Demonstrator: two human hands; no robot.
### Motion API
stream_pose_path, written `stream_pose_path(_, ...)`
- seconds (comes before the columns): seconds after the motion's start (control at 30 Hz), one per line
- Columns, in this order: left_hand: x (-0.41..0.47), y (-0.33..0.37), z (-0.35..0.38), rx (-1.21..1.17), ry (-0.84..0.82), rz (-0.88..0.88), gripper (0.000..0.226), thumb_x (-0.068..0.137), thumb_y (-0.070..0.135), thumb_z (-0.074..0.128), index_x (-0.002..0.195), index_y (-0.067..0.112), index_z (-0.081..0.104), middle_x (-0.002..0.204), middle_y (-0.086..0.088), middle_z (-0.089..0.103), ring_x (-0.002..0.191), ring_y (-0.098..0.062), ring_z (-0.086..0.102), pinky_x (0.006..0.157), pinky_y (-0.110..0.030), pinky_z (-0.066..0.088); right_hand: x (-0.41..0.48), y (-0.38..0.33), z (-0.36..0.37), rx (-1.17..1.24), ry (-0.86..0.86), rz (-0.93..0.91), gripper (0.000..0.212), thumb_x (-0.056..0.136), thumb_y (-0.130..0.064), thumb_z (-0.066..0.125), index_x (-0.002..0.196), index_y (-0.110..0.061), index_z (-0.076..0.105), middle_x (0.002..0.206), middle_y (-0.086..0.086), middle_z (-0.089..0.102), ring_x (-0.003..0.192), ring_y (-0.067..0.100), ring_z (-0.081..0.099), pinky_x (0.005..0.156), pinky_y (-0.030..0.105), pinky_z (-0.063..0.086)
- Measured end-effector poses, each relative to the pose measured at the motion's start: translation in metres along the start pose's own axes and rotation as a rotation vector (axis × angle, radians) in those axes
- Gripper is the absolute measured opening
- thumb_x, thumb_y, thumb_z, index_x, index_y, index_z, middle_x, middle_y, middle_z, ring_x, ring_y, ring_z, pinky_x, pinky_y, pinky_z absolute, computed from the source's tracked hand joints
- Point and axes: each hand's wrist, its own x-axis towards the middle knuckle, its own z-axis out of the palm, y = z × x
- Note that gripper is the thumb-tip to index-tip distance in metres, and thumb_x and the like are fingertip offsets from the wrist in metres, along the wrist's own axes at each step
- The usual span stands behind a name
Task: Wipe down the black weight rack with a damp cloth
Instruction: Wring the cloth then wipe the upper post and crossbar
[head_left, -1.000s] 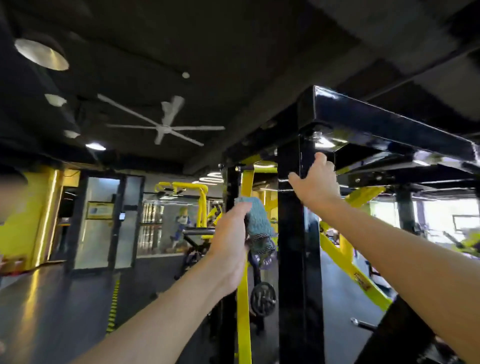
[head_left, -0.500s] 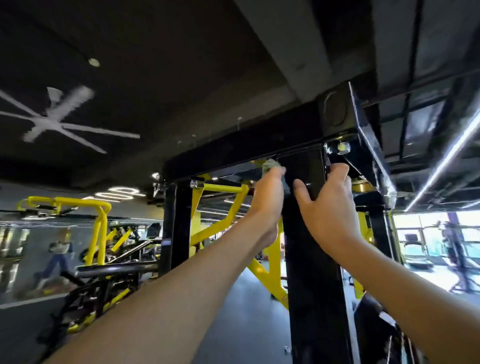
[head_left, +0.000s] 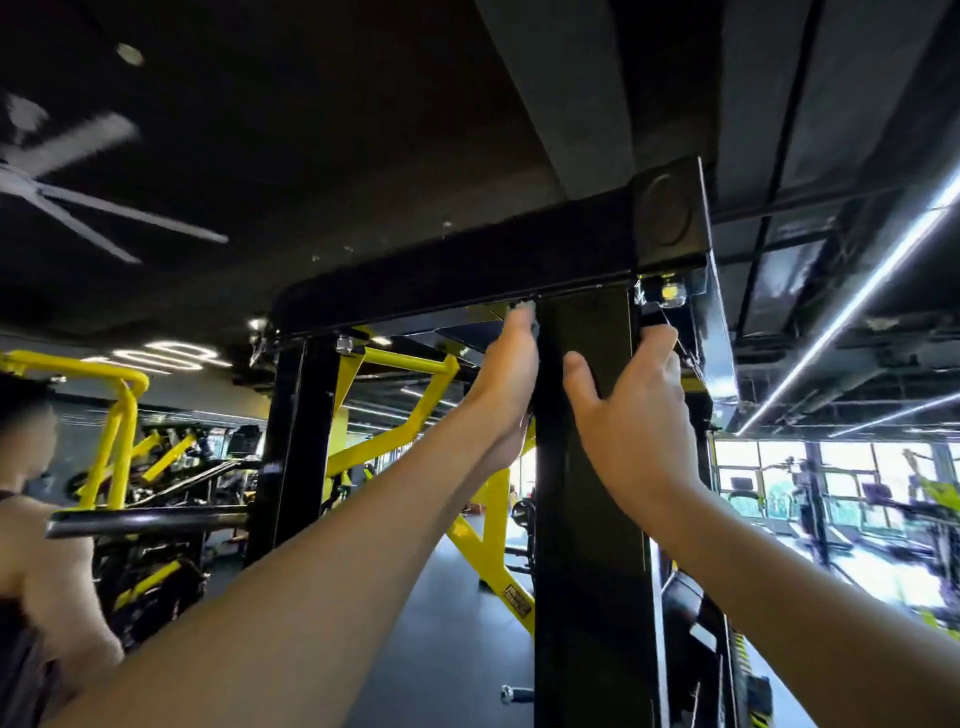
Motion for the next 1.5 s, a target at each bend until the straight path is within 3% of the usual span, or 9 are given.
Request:
stream_pose_path(0.23,-0.043,-0.028,-0.026,-0.016,0.142,0.058,0.022,0.106,0.029,0.041,0.103,0.037,0.061,0.111,0.013,0.067,0.114,-0.006,0.059,0.104,-0.032,0.043,-0.004,-0.004,-0.001,-0.528,0.115,-0.098,0.057,0.096,-0.051,0.047,0.123,-0.001,0.045,0.135,0.016,0.035,0.119,0.032,0.036,0.095,0.044,0.031)
stream_pose_path(0.47,-0.054,-0.008,-0.080,-0.090,0.106,-0.063,0.046,0.104,0.042,0.033,0.117,0.014,0.067,0.106,-0.004,0.074,0.100,-0.017,0.069,0.083,-0.032,0.054,-0.058,-0.043,0.033,-0.014,-0.092,-0.413,0.065,0.092,-0.043,0.056,0.145,-0.014,0.034,0.135,0.007,0.039,0.121,0.021,0.043,0.097,0.035,0.043)
stream_pose_path(0.67,-0.051,0.015,-0.154,0.281,0.079,-0.076,0.041,0.105,0.032,0.037,0.100,0.009,0.071,0.095,-0.008,0.076,0.081,-0.023,0.069,0.073,-0.037,0.055,-0.039,-0.063,0.119,0.531,-0.271,0.304,0.007,0.091,-0.013,0.062,0.096,-0.008,0.061,0.090,0.004,0.060,0.070,0.012,0.055,0.054,0.012,0.041)
stream_pose_path(0.8,-0.022,0.007,-0.239,0.725,0.288,0.011,0.021,0.099,0.016,0.051,0.116,0.014,0.064,0.110,-0.011,0.068,0.075,-0.017,0.066,0.072,-0.036,0.059,-0.042,-0.069,0.171,1.204,-0.535,1.055,0.032,0.098,-0.002,0.041,0.068,-0.005,0.051,0.070,0.014,0.046,0.053,0.021,0.043,0.037,0.016,0.039)
stream_pose_path(0.9,0.008,-0.013,-0.290,0.919,0.181,-0.005,0.056,0.097,0.022,0.059,0.149,0.022,0.038,0.146,0.001,0.039,0.089,-0.001,0.057,0.066,-0.006,0.046,-0.040,-0.092,0.216,1.105,-0.357,0.954,0.022,0.097,-0.005,0.044,0.078,-0.008,0.054,0.071,0.013,0.053,0.053,0.025,0.054,0.046,0.028,0.051)
stream_pose_path(1.0,0.035,-0.031,-0.317,1.008,0.083,0.076,0.072,0.097,0.023,0.063,0.157,0.014,0.024,0.155,-0.004,0.024,0.135,-0.018,0.040,0.101,-0.012,0.030,-0.031,-0.125,0.257,0.818,-0.068,0.584,0.020,0.098,-0.010,0.046,0.090,-0.008,0.063,0.075,0.009,0.058,0.067,0.023,0.054,0.061,0.036,0.048)
stream_pose_path(1.13,0.049,-0.049,-0.344,1.020,0.060,0.390,0.056,0.090,0.002,0.062,0.143,0.012,0.046,0.124,-0.002,0.040,0.122,-0.018,0.044,0.087,0.004,0.024,-0.025,-0.150,0.303,0.488,-0.145,0.161,0.025,0.103,-0.021,0.040,0.113,-0.008,0.059,0.103,0.011,0.061,0.093,0.023,0.058,0.082,0.038,0.048)
stream_pose_path(1.3,0.052,-0.068,-0.364,0.886,-0.022,0.482,0.067,0.084,-0.013,0.052,0.146,0.009,0.046,0.124,0.002,0.041,0.123,-0.006,0.042,0.091,0.008,0.019,-0.014,-0.151,0.334,0.228,-0.057,0.226,0.044,0.105,-0.036,0.032,0.133,-0.005,0.049,0.135,0.014,0.050,0.124,0.032,0.048,0.105,0.038,0.037)
stream_pose_path(1.5,0.055,-0.073,-0.372,0.748,-0.090,0.561,0.058,0.088,-0.014,0.053,0.142,0.006,0.050,0.123,-0.001,0.042,0.111,-0.002,0.045,0.092,-0.003,0.034,-0.019,-0.151,0.348,0.166,0.023,0.105,0.056,0.091,-0.049,0.028,0.115,-0.006,0.055,0.119,0.017,0.061,0.106,0.033,0.060,0.093,0.051,0.050)
